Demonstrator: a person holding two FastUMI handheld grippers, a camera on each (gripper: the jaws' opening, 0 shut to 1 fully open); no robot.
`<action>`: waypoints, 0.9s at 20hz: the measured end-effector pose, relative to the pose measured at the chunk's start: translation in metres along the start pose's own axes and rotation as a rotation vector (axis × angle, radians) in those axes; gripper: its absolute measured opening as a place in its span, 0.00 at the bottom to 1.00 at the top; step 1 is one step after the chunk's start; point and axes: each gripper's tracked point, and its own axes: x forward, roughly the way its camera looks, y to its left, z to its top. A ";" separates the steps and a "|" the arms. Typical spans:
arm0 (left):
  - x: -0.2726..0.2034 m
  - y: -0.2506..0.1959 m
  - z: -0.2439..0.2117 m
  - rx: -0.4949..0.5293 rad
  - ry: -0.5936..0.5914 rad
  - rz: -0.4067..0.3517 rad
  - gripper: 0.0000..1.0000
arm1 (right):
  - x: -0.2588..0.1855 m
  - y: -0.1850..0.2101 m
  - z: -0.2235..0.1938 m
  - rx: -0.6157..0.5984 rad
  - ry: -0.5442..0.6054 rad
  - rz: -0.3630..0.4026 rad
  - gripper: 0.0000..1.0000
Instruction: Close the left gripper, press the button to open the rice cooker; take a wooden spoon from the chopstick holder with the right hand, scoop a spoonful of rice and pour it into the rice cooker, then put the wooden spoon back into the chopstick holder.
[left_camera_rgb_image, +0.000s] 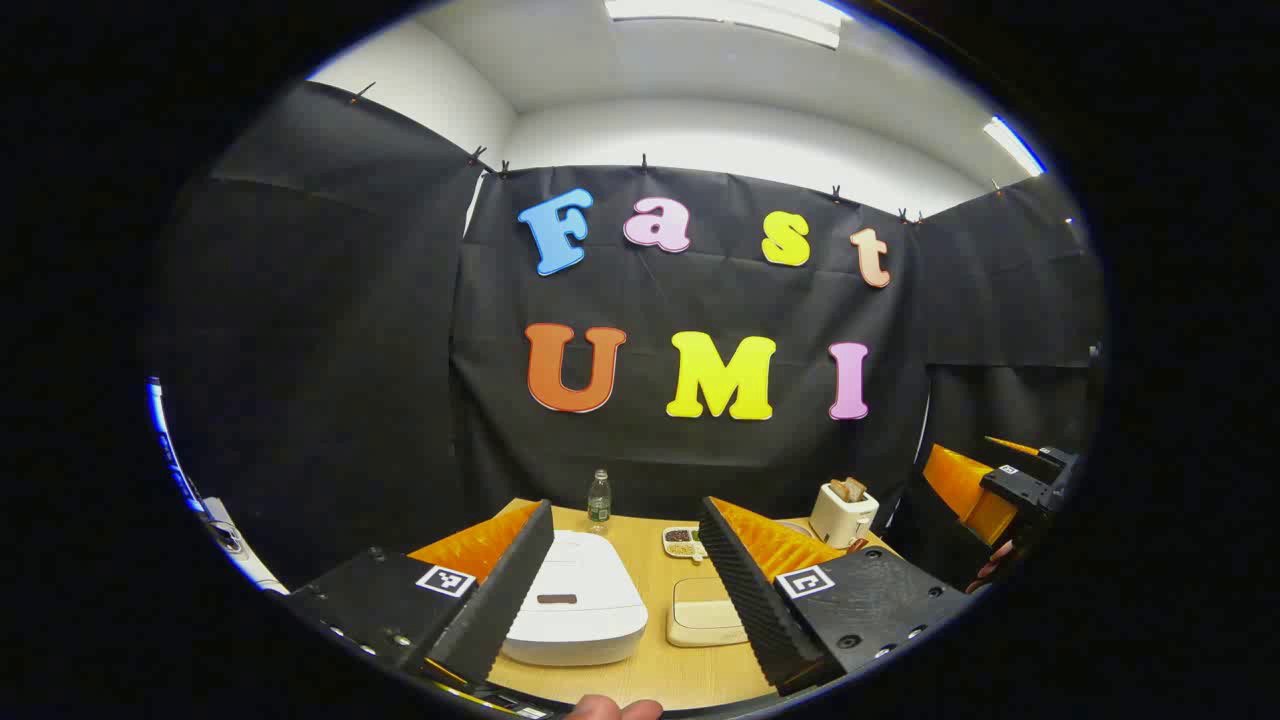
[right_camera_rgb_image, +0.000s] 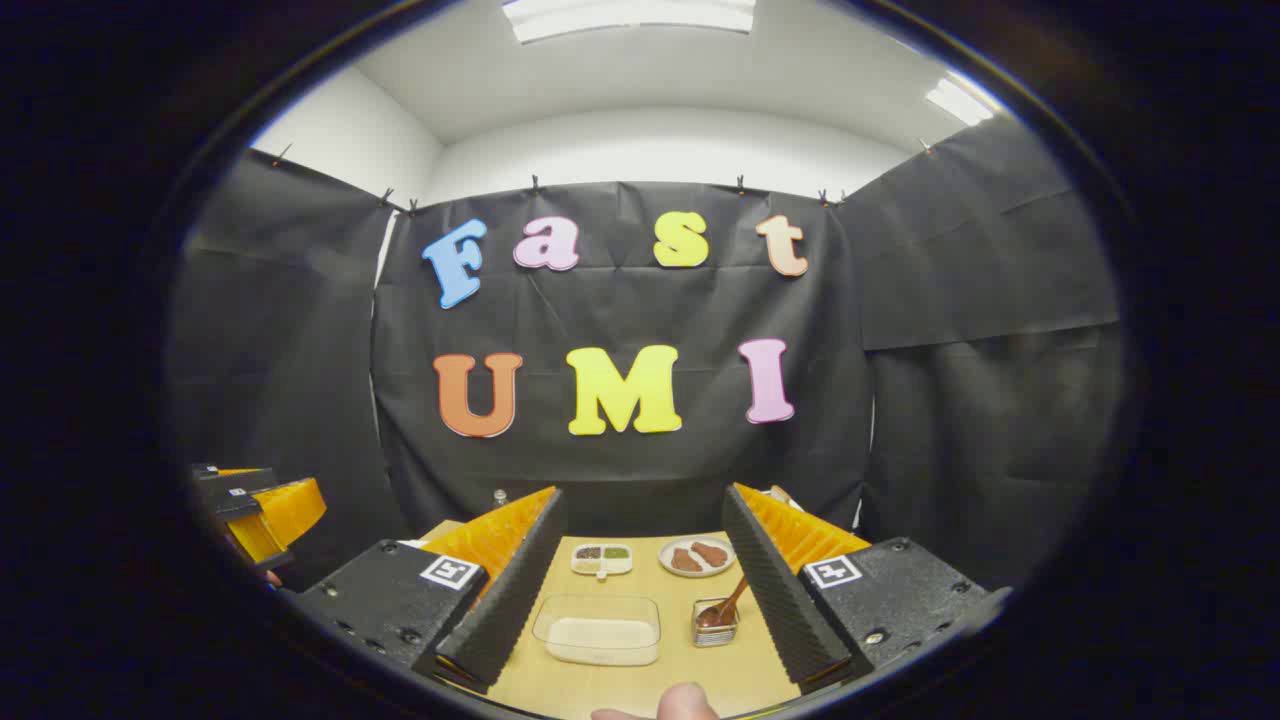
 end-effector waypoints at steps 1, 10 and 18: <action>0.000 0.003 0.000 -0.002 0.001 0.010 0.94 | 0.002 0.002 -0.001 0.004 0.002 0.007 1.00; -0.002 0.029 -0.005 -0.051 0.013 0.097 0.94 | 0.014 0.015 -0.003 0.004 0.019 0.053 1.00; 0.006 0.025 -0.008 -0.040 0.017 0.105 0.94 | 0.025 0.010 -0.005 -0.006 0.032 0.066 1.00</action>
